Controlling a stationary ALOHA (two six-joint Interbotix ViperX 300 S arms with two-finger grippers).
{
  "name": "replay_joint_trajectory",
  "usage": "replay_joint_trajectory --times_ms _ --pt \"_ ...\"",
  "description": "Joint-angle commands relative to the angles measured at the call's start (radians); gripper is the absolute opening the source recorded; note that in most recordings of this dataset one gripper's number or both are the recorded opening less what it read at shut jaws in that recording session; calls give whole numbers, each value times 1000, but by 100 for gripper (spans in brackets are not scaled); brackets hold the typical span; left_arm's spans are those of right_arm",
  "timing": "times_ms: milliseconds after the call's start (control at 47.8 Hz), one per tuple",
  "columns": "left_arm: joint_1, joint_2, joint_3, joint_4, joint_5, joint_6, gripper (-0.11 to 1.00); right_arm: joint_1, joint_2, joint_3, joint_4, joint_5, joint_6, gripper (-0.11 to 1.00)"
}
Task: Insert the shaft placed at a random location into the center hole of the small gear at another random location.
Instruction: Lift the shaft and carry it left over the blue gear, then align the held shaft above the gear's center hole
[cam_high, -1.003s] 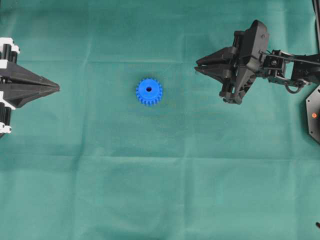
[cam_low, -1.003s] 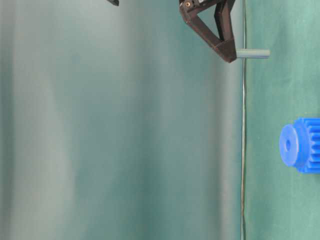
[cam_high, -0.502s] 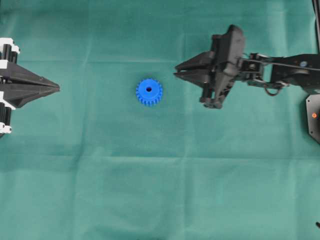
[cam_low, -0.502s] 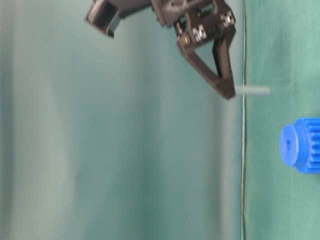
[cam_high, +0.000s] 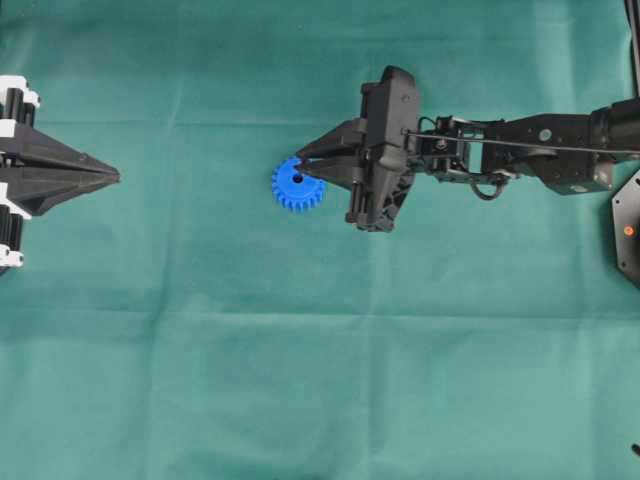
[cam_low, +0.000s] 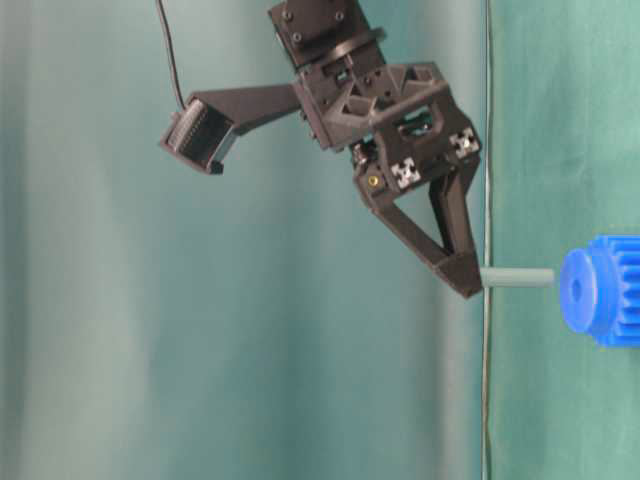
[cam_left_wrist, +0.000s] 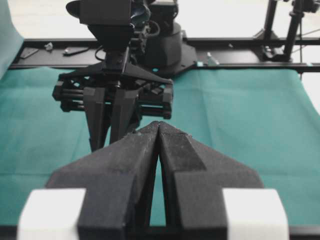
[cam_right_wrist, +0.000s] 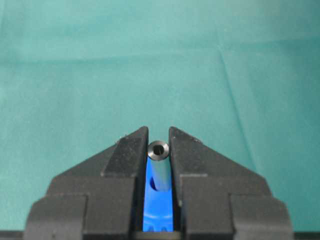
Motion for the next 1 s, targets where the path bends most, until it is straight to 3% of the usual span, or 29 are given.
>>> replay_joint_trajectory --times_ms 0,982 --pt "-2 8 -14 3 -6 -2 0 3 -11 -28 -3 -2 -12 12" --pt "-2 9 -14 3 -5 -3 0 3 41 -40 -3 -17 -14 12"
